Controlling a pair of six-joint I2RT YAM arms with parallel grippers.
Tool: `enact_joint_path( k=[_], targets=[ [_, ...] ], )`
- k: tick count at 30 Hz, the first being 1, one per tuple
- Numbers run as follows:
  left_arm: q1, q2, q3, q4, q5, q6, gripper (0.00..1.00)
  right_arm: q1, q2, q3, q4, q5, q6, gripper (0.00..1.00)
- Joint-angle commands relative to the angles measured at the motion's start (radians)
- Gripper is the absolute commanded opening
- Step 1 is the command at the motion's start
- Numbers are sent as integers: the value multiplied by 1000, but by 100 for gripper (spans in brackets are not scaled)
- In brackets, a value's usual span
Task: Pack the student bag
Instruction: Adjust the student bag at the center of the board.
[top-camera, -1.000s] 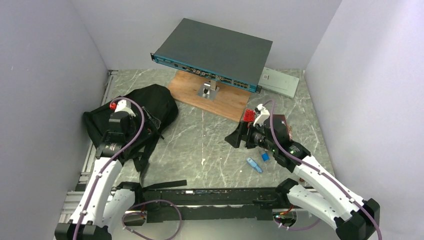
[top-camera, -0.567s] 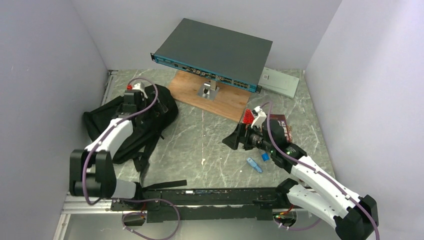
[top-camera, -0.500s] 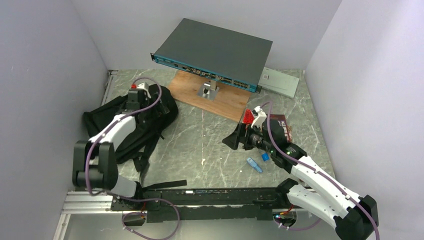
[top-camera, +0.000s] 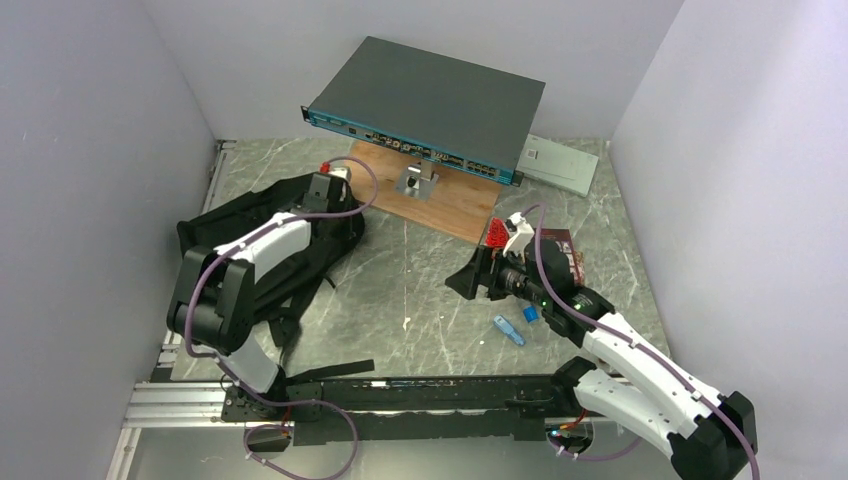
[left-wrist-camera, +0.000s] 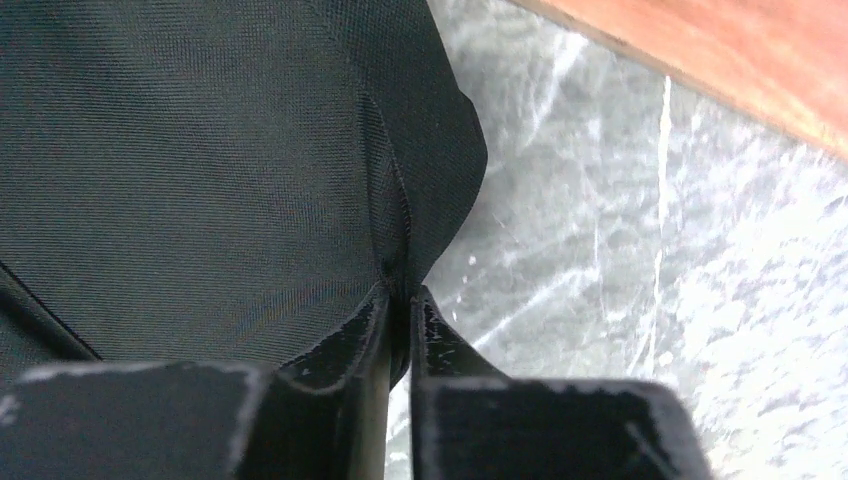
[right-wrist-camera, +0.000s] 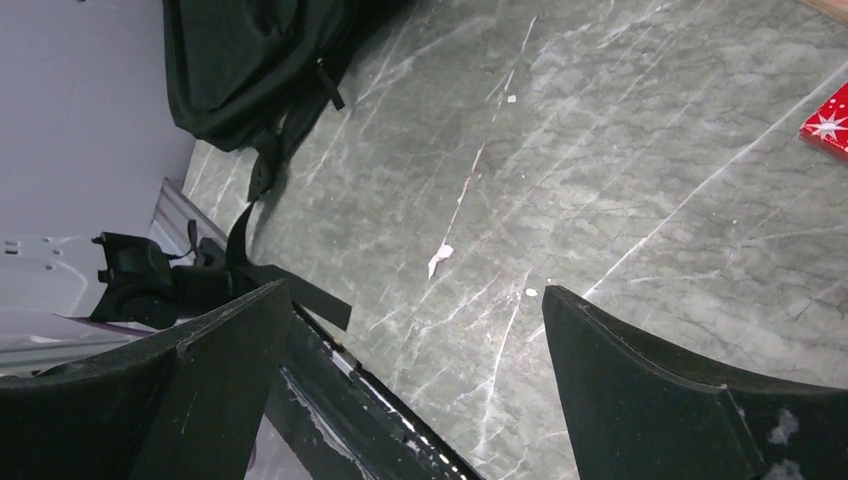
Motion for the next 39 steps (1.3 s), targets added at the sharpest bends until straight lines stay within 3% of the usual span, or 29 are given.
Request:
enact_joint_path(
  k=[1,3,8,13,22,28,30,34,39],
  targets=[
    [-97,-129,-56,-28,26,15,6,0,18,-8,29,11,2,100],
    [-132,-176,-97,-24,55,7,0,0,29,-19,49,5,13,100],
    [-243,-289,-196,-30,120,-39,0,0,61,-16,58,-22,24,100],
    [-392,-381,-306,70,202,-125,0,2,71,-62,103,-7,40,99],
    [-622,-334,-308,160,210,-257,0,24,140,-85,155,-12,51,98],
    [-637,-319,-284,143,216,-255,0,52,145,-93,156,15,53,98],
    [-638,-332,-283,130,203,-264,11,62,140,-98,145,29,52,98],
    [-636,-388,-299,122,172,-265,56,94,131,-124,158,75,42,98],
    [-632,-483,-232,-13,32,-214,81,197,146,-94,127,211,-3,98]
  ],
)
